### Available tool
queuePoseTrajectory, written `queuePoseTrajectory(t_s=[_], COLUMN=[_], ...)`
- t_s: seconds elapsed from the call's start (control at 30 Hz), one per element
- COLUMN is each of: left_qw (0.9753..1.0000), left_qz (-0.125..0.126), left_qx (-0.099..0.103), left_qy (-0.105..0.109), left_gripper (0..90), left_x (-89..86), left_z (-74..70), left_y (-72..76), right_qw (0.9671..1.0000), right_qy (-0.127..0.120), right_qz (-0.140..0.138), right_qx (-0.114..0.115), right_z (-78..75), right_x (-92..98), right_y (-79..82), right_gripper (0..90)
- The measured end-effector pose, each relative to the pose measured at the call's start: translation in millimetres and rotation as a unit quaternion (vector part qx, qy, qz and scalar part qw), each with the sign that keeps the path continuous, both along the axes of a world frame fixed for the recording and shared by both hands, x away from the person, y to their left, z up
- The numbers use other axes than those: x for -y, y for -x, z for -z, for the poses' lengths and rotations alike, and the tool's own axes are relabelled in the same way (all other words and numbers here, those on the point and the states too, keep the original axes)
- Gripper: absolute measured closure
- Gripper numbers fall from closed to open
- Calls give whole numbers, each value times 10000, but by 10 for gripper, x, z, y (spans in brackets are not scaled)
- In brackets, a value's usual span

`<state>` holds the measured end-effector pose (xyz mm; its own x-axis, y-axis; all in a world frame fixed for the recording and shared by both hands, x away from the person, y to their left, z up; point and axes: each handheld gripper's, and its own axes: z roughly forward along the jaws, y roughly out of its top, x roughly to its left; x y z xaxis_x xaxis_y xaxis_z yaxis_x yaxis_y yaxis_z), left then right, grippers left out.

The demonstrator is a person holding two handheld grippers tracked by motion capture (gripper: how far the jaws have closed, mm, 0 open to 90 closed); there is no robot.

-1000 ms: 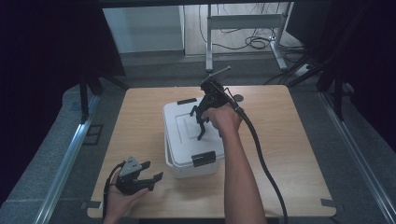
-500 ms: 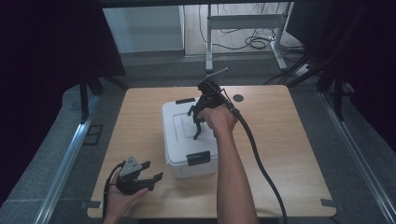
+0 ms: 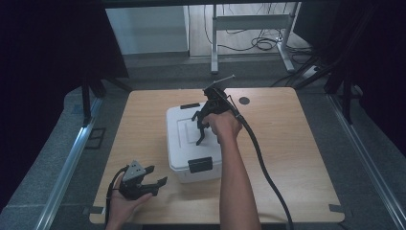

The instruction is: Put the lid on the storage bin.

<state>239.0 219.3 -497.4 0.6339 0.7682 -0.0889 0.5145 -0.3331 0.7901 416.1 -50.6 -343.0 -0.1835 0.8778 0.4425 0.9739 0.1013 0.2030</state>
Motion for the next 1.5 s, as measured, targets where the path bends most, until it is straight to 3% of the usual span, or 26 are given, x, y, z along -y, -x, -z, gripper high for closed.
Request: queuePoseTrajectory(t_s=[0.23,0.77,0.8,0.87,0.97,1.17,1.5], left_qw=[10000,10000,10000,10000,10000,10000,9999], left_qz=[4,-20,-26,-29,-35,-67,-104], left_qx=[-2,11,14,17,20,34,27], left_qy=[-5,-6,-3,-6,-19,-38,-119], left_gripper=[311,311,311,311,311,311,311], left_x=[2,-8,-11,-17,-22,-26,-18], left_z=[3,-1,-3,-5,-5,-4,12], left_y=[-1,1,1,2,0,3,-2], right_qw=[9999,9999,9999,9998,9995,9982,9911], right_qy=[-104,-121,-119,-103,-173,-254,-401], right_qz=[59,-42,-68,-186,-245,-422,-875], right_qx=[-17,13,29,56,117,343,924], right_z=[92,96,96,91,63,12,-70], right_x=[45,50,51,46,82,158,287], right_y=[-17,-29,-29,-32,-35,-28,35], right_gripper=[855,841,823,663,641,567,525])
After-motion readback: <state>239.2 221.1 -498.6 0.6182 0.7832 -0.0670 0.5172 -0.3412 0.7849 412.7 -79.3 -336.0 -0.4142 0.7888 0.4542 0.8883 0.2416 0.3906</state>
